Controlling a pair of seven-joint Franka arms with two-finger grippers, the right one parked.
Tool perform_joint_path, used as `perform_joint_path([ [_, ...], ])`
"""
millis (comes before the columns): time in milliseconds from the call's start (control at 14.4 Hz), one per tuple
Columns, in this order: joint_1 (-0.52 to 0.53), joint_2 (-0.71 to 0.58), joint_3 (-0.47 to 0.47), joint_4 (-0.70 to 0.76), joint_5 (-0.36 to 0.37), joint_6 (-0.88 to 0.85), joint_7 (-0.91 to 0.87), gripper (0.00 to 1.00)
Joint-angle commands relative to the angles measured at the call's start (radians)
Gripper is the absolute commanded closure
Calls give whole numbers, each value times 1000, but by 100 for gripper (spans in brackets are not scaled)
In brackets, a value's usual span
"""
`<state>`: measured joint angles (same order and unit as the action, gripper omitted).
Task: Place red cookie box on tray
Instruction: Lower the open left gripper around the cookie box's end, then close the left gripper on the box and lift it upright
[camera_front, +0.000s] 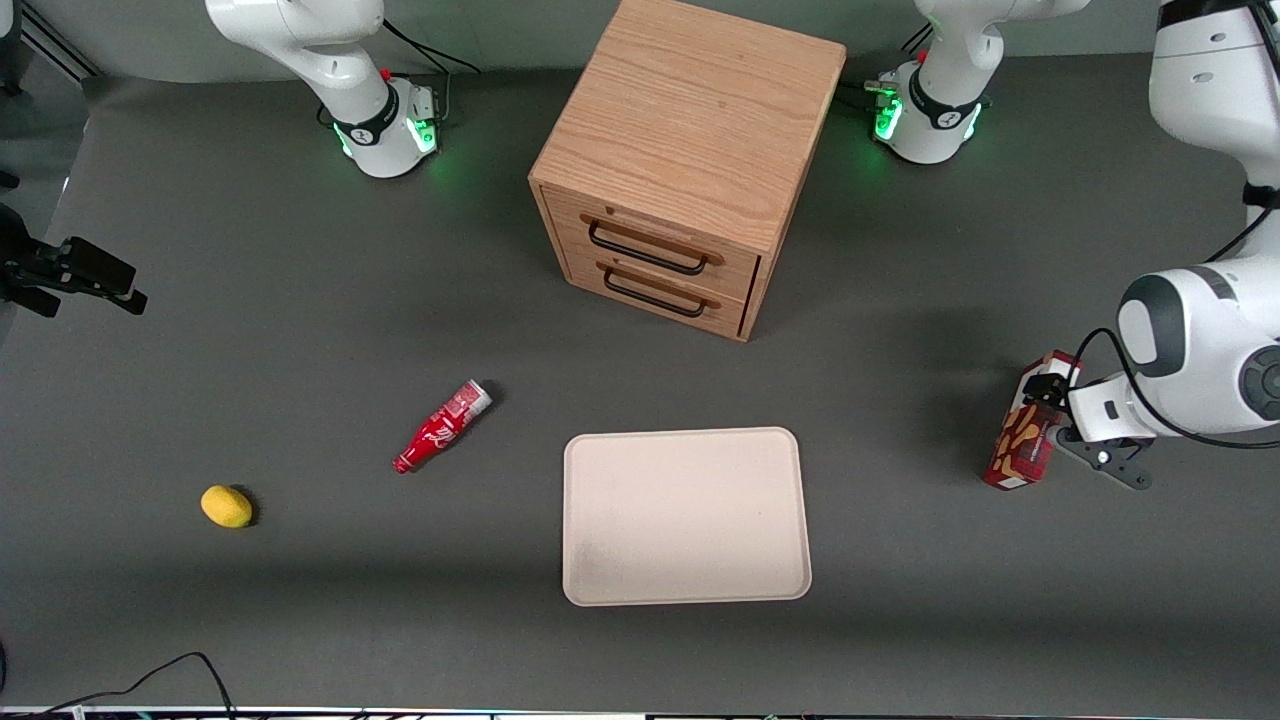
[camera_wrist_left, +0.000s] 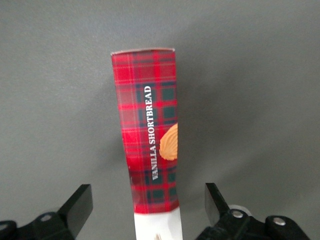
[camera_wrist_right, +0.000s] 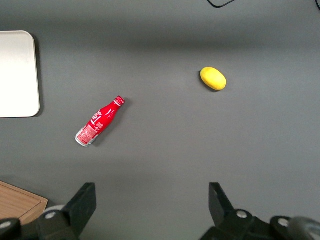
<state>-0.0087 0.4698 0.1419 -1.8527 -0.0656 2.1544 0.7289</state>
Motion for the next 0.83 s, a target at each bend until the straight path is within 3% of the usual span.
perform_joint_path([
  [0,-4,6,4,-20,-11,30,20,0],
  [139,-4,15,2,-31,-16,50,20,2],
  [208,-4,16,2,-40,-38,61,18,32],
  [278,-4,16,4,-51,-63,76,18,71],
  [347,-4,20,2,-56,-68,90,18,100],
  [764,-1,24,2,-34,-71,73,24,100],
])
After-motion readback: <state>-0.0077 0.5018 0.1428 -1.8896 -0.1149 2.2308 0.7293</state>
